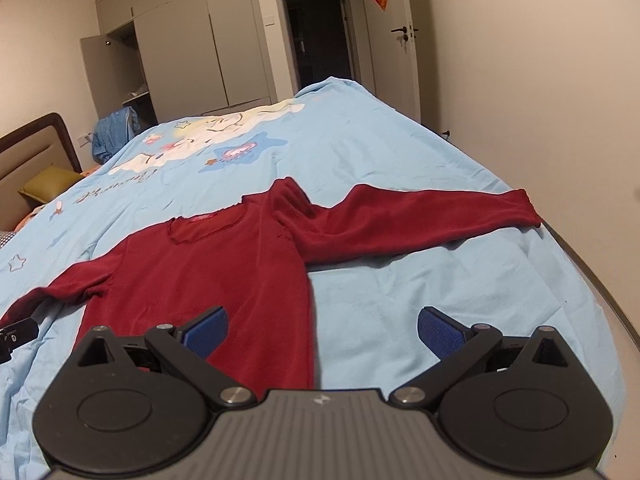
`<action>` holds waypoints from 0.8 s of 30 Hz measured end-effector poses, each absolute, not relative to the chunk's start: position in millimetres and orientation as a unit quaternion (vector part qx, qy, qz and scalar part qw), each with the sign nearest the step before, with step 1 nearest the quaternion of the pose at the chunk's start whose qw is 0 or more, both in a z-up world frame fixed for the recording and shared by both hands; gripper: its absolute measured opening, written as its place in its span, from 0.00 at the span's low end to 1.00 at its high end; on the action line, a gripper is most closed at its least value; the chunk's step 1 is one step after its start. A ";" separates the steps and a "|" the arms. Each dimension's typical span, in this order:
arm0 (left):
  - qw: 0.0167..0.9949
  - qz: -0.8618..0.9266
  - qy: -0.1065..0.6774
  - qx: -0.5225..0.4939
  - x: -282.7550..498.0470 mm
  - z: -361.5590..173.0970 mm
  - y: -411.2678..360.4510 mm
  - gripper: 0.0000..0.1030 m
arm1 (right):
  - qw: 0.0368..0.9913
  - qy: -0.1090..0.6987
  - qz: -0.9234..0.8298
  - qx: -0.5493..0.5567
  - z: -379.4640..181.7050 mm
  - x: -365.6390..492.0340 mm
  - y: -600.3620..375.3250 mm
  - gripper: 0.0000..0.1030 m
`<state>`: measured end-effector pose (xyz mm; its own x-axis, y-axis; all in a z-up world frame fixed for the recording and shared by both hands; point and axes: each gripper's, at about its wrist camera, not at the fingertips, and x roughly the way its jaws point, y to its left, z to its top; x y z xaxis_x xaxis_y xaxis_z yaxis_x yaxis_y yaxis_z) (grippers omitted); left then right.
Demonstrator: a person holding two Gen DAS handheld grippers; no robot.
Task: Fold small clothes
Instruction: 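Move the right tool to the sweater's sleeve cuff and grasp it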
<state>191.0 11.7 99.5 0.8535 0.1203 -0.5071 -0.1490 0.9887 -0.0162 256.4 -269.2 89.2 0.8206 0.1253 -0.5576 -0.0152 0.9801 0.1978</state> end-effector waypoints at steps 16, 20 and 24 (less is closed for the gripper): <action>0.964 0.054 0.257 -0.034 293.0 54.8 -11.8 0.99 | 0.937 0.327 -0.040 0.118 62.8 346.1 -317.3 1.00; 0.965 0.044 0.258 -0.027 317.0 43.6 -22.8 0.99 | 0.933 0.335 -0.053 0.119 52.8 364.4 -326.4 1.00; 0.964 0.035 0.263 -0.027 339.8 30.9 -35.9 0.99 | 0.931 0.340 -0.063 0.119 41.7 379.7 -333.5 1.00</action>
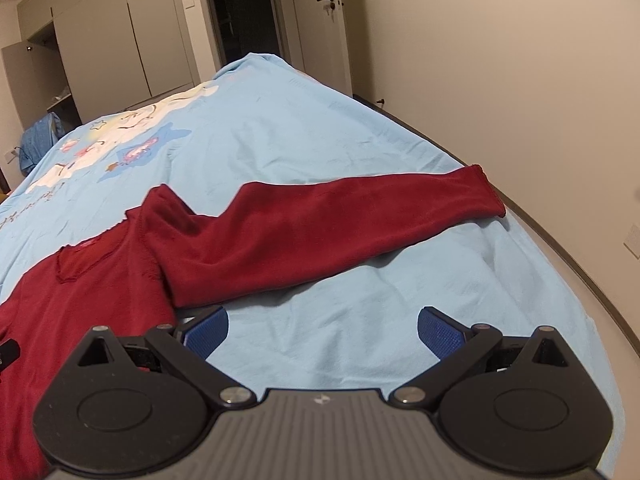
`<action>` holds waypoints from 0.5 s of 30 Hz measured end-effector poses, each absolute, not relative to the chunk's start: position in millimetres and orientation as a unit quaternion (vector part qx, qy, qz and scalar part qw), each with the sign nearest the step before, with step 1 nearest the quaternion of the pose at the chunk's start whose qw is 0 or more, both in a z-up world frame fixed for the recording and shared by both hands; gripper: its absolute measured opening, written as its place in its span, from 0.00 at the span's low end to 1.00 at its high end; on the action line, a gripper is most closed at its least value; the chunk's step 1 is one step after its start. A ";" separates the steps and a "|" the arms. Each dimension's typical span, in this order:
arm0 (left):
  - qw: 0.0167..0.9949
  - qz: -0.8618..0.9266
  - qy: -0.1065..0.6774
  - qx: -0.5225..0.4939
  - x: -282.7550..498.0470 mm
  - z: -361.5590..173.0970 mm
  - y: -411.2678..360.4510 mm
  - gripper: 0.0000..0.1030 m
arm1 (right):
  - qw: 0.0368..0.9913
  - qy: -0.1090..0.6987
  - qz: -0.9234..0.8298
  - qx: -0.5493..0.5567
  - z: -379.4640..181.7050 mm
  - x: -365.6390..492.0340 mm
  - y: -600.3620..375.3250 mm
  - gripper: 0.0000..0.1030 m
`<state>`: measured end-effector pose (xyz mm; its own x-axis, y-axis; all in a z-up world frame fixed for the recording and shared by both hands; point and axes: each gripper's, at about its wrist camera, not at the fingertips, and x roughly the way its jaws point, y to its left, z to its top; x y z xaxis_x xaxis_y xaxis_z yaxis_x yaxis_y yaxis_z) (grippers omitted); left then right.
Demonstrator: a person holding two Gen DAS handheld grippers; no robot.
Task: Fold small clothes
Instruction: 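Move the right tool to the sweater's sleeve cuff and grasp it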
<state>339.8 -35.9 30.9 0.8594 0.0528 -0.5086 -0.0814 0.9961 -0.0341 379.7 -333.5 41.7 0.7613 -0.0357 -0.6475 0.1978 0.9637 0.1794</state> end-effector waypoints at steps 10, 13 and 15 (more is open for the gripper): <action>0.957 0.025 0.287 -0.023 362.8 -10.7 -57.6 0.99 | 0.955 0.248 -0.058 0.149 7.3 394.2 -375.0 1.00; 0.953 0.027 0.300 -0.018 363.5 -22.4 -58.1 0.99 | 0.953 0.228 -0.077 0.181 -3.4 400.3 -397.6 1.00; 0.951 0.028 0.308 -0.024 364.9 -28.8 -55.9 0.99 | 0.951 0.216 -0.085 0.205 -9.8 406.1 -412.6 1.00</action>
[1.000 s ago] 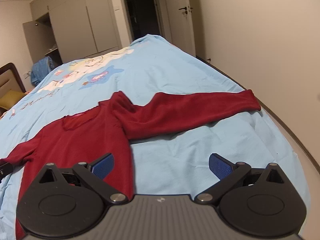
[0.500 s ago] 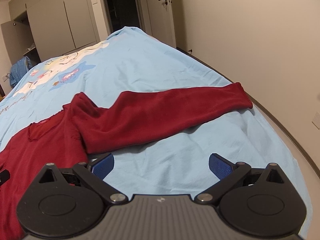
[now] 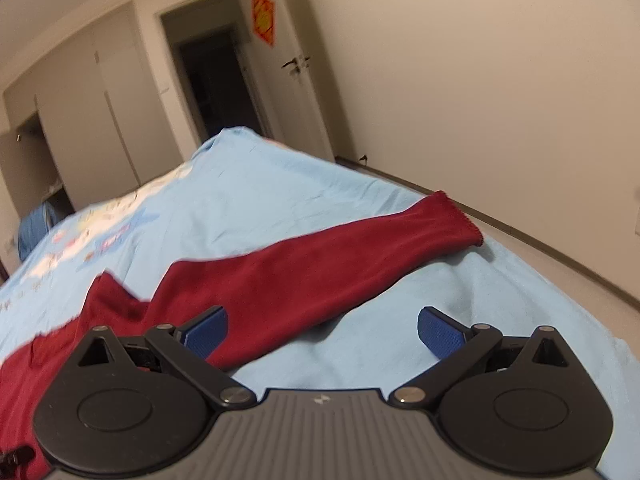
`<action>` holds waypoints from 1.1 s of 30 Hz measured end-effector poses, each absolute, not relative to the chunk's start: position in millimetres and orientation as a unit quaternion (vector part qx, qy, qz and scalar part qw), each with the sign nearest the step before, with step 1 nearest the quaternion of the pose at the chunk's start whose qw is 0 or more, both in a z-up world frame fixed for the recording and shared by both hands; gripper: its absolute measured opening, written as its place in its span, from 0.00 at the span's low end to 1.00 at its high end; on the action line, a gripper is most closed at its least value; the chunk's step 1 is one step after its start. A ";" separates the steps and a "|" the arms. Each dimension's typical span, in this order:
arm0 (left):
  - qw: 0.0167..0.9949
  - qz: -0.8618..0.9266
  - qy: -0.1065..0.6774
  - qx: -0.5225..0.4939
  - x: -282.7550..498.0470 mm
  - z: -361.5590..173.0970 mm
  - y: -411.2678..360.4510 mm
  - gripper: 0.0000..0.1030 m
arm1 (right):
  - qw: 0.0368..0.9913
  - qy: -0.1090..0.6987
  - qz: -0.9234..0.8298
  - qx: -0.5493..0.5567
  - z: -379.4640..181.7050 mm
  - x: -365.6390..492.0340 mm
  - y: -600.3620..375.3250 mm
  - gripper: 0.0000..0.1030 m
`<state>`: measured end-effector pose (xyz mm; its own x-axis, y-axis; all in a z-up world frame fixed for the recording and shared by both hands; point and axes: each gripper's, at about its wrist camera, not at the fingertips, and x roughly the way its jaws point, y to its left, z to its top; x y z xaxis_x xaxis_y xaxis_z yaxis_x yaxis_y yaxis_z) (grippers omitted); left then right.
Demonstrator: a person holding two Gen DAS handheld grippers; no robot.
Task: Fold small clothes
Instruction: 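Move the right tool to the sweater's sleeve cuff and grasp it, then lift the sleeve cuff with the right tool and carry it across the sweater body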
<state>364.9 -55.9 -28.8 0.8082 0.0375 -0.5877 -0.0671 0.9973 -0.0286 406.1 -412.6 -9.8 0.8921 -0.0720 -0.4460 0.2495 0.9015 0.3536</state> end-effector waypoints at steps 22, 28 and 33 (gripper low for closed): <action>0.955 0.028 0.293 -0.023 360.6 -49.2 -56.8 1.00 | 0.894 0.182 -0.177 0.369 -57.8 480.8 -516.2 0.20; 0.955 0.027 0.293 -0.026 360.8 -48.9 -56.7 1.00 | 0.905 0.163 -0.178 0.351 -43.8 472.6 -516.3 0.08; 0.951 0.004 0.305 -0.058 363.0 -39.2 -43.7 0.99 | 0.903 0.137 -0.201 0.355 -23.4 449.8 -535.2 0.08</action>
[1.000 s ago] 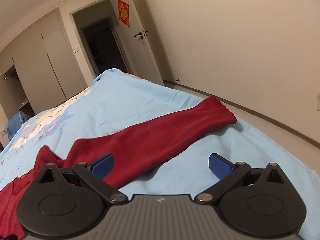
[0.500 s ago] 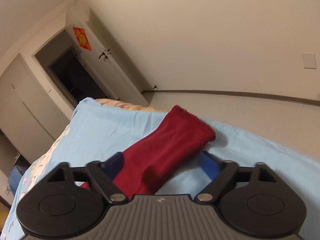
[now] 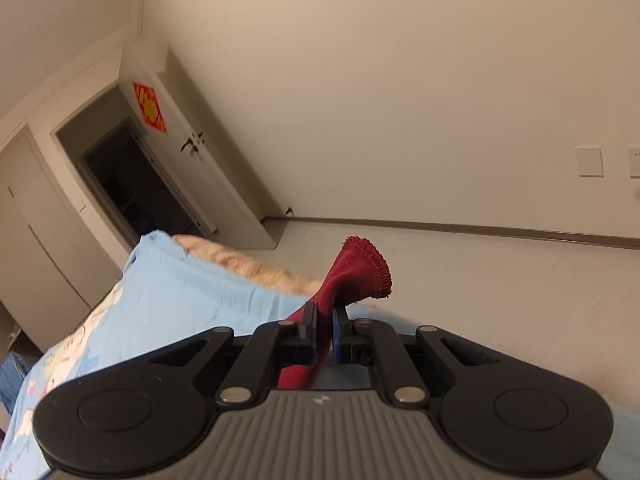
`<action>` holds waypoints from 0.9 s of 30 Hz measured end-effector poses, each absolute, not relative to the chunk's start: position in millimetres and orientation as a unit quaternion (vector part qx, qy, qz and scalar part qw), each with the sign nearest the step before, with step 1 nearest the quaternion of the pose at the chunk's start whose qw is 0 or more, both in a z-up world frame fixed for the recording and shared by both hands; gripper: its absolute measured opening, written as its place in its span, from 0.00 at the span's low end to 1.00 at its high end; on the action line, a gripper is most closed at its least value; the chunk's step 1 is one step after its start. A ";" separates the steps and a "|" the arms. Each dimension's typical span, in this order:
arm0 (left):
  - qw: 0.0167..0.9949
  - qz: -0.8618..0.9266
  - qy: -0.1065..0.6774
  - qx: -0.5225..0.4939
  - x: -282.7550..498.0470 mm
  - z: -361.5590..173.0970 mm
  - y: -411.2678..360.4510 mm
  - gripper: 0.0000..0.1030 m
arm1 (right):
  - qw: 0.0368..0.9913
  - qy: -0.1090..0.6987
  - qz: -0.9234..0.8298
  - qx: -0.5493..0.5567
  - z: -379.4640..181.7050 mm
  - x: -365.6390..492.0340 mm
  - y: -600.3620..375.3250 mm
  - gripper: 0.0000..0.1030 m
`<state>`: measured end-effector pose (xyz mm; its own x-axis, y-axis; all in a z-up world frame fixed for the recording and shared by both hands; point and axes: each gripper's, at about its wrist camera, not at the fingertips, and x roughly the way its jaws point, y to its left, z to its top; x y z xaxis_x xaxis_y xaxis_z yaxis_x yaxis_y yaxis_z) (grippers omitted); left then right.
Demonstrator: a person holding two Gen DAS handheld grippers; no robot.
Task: Fold small clothes
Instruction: 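Lift the sleeve cuff with the right tool and carry it across the sweater body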
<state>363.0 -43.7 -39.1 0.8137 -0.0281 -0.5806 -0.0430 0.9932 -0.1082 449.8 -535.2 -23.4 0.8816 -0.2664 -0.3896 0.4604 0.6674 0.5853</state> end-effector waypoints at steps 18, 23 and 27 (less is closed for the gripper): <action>0.948 0.019 0.310 -0.070 323.7 26.2 1.2 0.99 | 0.952 0.092 -0.132 0.259 57.8 451.5 -482.4 0.08; 0.950 0.041 0.299 -0.077 309.3 39.8 19.2 0.99 | 0.979 0.071 -0.047 0.184 100.6 458.1 -408.2 0.08; 0.950 0.056 0.291 -0.093 298.1 46.8 37.5 0.99 | 0.991 0.058 0.025 0.122 122.8 465.2 -338.4 0.08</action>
